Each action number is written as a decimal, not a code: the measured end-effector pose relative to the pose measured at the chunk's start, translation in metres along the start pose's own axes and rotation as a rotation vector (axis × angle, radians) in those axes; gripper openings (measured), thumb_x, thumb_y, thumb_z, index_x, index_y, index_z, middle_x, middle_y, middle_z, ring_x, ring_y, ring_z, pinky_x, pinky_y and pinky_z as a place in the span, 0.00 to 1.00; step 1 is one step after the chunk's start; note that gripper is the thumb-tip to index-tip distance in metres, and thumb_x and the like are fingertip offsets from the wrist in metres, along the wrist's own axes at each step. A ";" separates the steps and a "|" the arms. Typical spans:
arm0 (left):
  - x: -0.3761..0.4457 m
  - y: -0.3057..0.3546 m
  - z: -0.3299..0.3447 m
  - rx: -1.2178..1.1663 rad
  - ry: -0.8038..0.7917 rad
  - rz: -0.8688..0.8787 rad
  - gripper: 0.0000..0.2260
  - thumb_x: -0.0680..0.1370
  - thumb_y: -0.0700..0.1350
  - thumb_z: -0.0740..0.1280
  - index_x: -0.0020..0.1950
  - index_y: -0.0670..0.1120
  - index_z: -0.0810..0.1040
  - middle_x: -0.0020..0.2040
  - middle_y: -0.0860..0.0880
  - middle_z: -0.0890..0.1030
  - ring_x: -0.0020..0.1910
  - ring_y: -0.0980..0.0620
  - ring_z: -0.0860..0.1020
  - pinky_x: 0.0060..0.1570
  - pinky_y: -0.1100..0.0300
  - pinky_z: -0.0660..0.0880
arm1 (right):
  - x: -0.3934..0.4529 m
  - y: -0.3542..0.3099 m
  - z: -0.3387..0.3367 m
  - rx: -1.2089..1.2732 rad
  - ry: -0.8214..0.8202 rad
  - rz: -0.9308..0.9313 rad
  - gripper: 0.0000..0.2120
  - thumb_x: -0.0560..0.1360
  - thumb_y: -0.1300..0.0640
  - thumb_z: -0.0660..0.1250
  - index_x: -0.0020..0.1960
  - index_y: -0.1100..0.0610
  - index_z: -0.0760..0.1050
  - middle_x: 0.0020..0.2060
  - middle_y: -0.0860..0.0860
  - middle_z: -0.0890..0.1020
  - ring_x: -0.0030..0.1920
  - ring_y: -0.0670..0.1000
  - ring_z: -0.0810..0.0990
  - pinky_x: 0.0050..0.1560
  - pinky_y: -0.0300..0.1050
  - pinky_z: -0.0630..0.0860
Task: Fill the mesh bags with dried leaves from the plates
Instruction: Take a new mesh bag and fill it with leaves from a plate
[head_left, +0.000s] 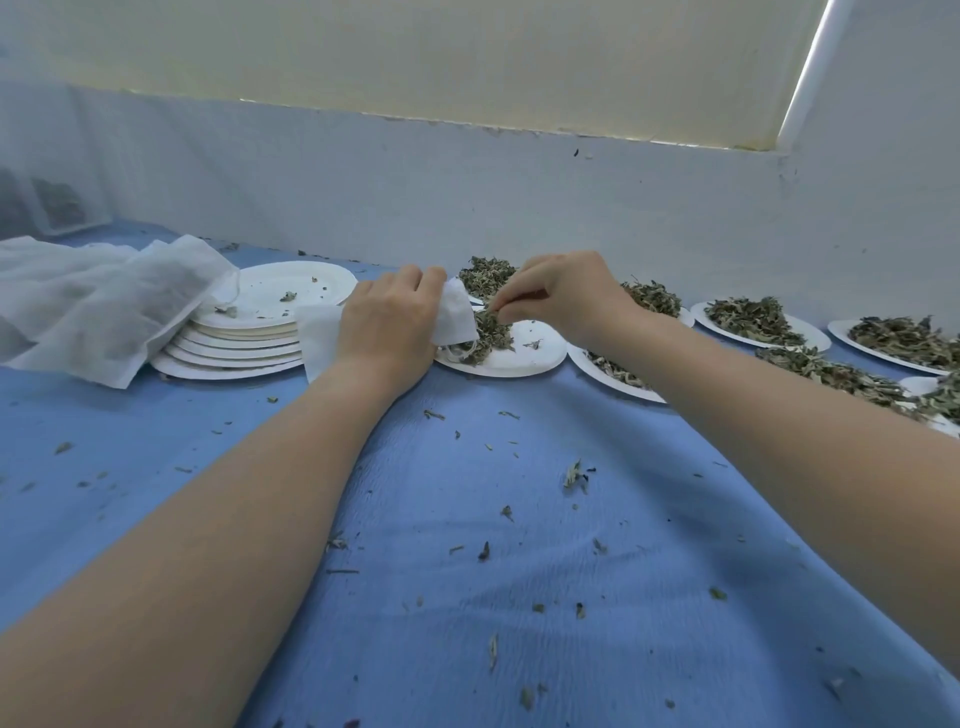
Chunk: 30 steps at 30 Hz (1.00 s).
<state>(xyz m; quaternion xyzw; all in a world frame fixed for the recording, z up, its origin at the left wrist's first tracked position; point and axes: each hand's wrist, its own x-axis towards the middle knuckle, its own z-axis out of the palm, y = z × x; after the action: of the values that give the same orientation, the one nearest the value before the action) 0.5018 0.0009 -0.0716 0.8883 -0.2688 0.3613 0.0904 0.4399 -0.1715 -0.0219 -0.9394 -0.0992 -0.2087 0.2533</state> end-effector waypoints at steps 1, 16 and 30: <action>0.000 0.001 0.000 -0.017 0.010 -0.004 0.19 0.72 0.38 0.65 0.63 0.42 0.70 0.52 0.42 0.75 0.50 0.40 0.73 0.46 0.52 0.64 | 0.000 -0.004 0.004 0.030 -0.001 -0.015 0.07 0.69 0.63 0.74 0.46 0.57 0.84 0.41 0.51 0.82 0.39 0.44 0.76 0.46 0.38 0.73; -0.001 0.014 -0.010 -0.288 0.192 0.039 0.13 0.67 0.38 0.72 0.48 0.33 0.77 0.39 0.36 0.79 0.34 0.37 0.76 0.35 0.53 0.66 | 0.008 -0.034 0.030 0.286 -0.116 0.095 0.12 0.76 0.59 0.63 0.34 0.57 0.77 0.20 0.42 0.66 0.22 0.42 0.61 0.24 0.30 0.58; 0.007 0.007 -0.001 -0.140 0.055 -0.127 0.16 0.75 0.43 0.63 0.60 0.40 0.68 0.51 0.42 0.77 0.47 0.39 0.74 0.38 0.52 0.64 | 0.025 0.007 0.039 -0.210 -0.394 0.221 0.22 0.76 0.65 0.52 0.69 0.55 0.65 0.71 0.54 0.66 0.67 0.52 0.65 0.63 0.42 0.60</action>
<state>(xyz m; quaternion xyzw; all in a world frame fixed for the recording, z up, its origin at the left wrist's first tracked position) 0.5012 -0.0070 -0.0663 0.8847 -0.2340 0.3596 0.1824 0.4775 -0.1552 -0.0444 -0.9882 -0.0213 -0.0016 0.1514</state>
